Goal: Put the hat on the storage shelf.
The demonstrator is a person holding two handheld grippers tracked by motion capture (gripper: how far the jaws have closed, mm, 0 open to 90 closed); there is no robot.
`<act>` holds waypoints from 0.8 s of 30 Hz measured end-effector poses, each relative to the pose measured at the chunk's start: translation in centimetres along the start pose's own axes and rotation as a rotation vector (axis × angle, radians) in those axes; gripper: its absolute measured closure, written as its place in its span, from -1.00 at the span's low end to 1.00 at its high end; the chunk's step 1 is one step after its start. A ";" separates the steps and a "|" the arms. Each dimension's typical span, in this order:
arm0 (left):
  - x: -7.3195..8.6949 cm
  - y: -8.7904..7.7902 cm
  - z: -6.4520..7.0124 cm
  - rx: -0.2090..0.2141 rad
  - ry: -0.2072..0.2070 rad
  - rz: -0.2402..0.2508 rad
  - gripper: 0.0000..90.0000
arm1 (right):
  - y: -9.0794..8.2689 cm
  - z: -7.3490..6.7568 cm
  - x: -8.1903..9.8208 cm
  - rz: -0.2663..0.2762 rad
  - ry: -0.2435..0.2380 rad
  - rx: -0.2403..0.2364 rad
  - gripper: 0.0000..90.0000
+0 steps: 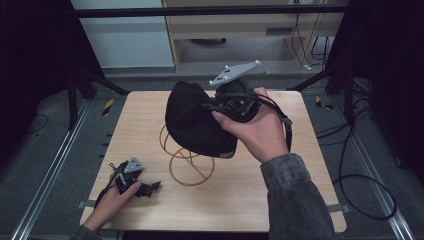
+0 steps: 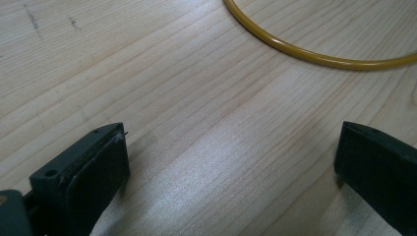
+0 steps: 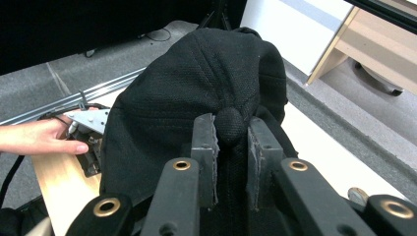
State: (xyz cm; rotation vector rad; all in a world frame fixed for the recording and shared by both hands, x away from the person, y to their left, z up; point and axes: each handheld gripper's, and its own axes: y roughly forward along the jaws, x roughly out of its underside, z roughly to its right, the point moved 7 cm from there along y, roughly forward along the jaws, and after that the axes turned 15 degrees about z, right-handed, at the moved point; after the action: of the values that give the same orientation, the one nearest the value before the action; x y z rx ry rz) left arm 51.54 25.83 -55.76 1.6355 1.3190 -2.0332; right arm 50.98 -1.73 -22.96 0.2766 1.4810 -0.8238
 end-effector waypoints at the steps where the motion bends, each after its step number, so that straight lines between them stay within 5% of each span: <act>1: 0.0 0.0 0.0 -0.001 0.000 0.000 -1.00 | 0.1 0.0 -0.1 0.001 -0.006 -0.001 0.71; 24: 0.0 0.0 0.0 0.002 0.000 -0.003 -1.00 | 2.8 -0.7 -2.2 -0.021 -0.024 -0.031 0.71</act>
State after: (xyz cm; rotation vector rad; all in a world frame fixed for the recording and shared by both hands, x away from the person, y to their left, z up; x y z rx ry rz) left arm 51.52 25.84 -55.76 1.6357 1.3208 -2.0368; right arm 52.49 1.41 -21.81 0.2275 1.4748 -0.8182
